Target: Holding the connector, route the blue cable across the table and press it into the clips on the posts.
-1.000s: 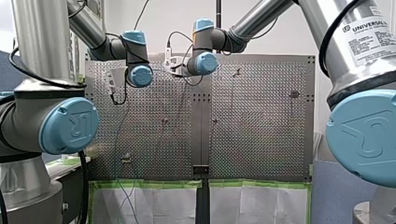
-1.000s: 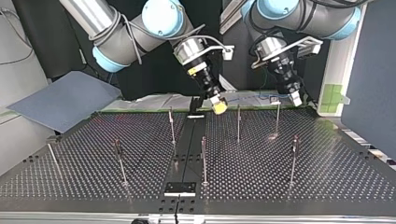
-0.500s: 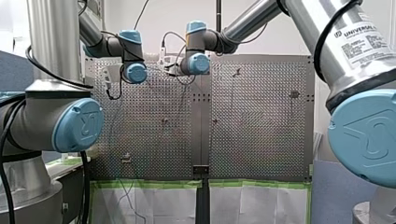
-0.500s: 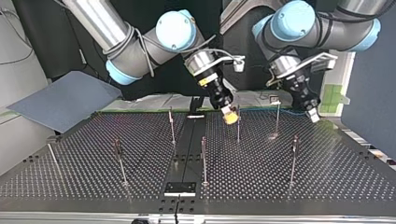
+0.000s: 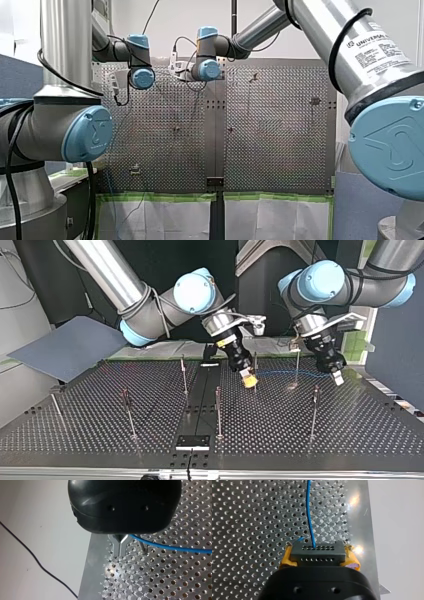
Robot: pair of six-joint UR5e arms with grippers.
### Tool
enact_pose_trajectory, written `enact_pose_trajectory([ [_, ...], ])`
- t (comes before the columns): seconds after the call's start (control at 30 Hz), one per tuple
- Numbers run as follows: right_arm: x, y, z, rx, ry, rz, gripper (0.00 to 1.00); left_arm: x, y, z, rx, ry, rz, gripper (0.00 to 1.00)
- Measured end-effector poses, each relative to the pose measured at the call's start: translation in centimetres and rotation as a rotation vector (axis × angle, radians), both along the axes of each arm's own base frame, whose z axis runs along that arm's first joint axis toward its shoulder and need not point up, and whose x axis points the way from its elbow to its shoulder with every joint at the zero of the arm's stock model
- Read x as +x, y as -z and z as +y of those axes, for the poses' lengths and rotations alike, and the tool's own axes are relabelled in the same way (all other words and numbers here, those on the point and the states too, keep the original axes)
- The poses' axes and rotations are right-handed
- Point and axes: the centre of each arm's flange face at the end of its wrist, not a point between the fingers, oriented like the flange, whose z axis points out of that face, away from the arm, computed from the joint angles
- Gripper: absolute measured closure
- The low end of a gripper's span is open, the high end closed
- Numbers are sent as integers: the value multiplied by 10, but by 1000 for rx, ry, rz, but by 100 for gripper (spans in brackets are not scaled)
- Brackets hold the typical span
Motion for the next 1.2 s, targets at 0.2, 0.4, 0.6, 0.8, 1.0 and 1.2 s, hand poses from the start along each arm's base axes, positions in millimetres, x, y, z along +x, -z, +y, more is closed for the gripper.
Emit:
enact_pose_trajectory([
  [0.2,6,6,-6,5,-4,4,100,13,0,5,3,11,1,100],
  [0.4,10,19,-12,16,-1,17,100,21,-6,13,4,13,-15,100],
  [0.6,9,20,-17,16,-2,17,100,29,-4,16,14,40,-14,100],
  [0.8,7,20,-21,16,-1,17,100,38,4,21,17,51,-3,100],
  [1.0,7,20,-22,15,-5,17,100,43,1,27,17,59,-24,100],
  [1.2,9,14,-23,7,-10,8,100,46,-1,26,12,108,-44,100],
])
